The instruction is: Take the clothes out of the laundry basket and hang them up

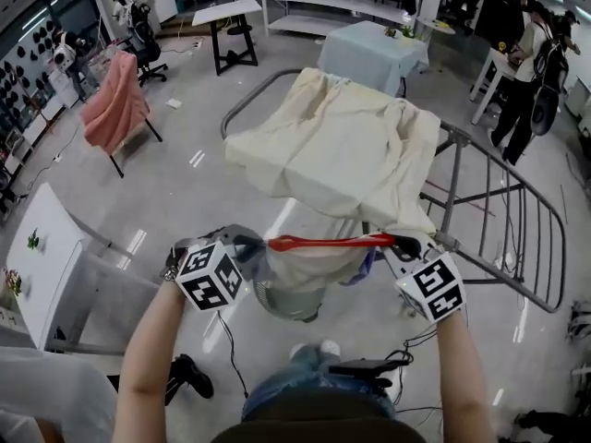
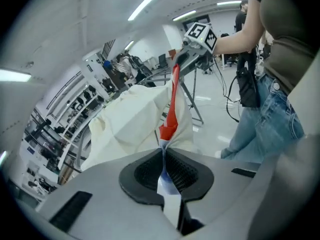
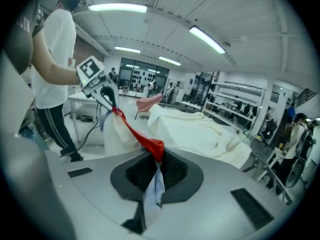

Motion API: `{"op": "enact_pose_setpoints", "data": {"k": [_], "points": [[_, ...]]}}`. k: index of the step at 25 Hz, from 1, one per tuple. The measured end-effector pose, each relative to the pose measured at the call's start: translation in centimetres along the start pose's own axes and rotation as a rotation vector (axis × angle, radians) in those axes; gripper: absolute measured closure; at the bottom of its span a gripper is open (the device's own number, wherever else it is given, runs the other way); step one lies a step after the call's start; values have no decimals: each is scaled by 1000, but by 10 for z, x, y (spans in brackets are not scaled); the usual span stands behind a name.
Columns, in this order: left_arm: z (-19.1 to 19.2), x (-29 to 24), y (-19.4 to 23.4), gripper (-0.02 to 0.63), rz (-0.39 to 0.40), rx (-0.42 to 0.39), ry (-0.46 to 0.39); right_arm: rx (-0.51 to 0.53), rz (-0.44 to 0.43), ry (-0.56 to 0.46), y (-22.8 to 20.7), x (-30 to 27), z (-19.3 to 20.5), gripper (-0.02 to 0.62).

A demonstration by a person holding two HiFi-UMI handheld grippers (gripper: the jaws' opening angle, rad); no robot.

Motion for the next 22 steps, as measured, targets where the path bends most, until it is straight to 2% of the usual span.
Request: {"op": "enact_pose_setpoints", "data": {"k": [3, 6, 11, 16, 17, 19, 22], "points": [[-4, -24, -17, 588, 25, 51, -74, 22, 133, -71, -11, 27, -32, 588], [-16, -49, -34, 588, 56, 107, -169, 67, 223, -100, -17, 43, -57, 588], [-42, -92, -62, 588, 113, 168, -265, 149, 320, -51, -23, 61, -75, 588], [-89, -119, -91, 584, 187, 210, -413, 211, 365, -63, -29, 98, -93, 588], [-98, -123, -96, 547, 215, 206, -432, 229, 369, -62, -31, 105, -95, 588], [-114, -130, -105, 418, 272, 185, -445, 258, 376, -51, -36, 121, -96, 588], [-138, -141, -118, 416, 369, 164, -456, 259, 398, -41, -42, 145, -88, 588]]}}
Point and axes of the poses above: the fingertips, and each gripper's own axes: x backward along the fingers, y to its left, z out of its underside, the point moved 5 cm from there along x, backward along the fingers, and after that the axes turned 11 degrees about -y, right-handed, at the moved point
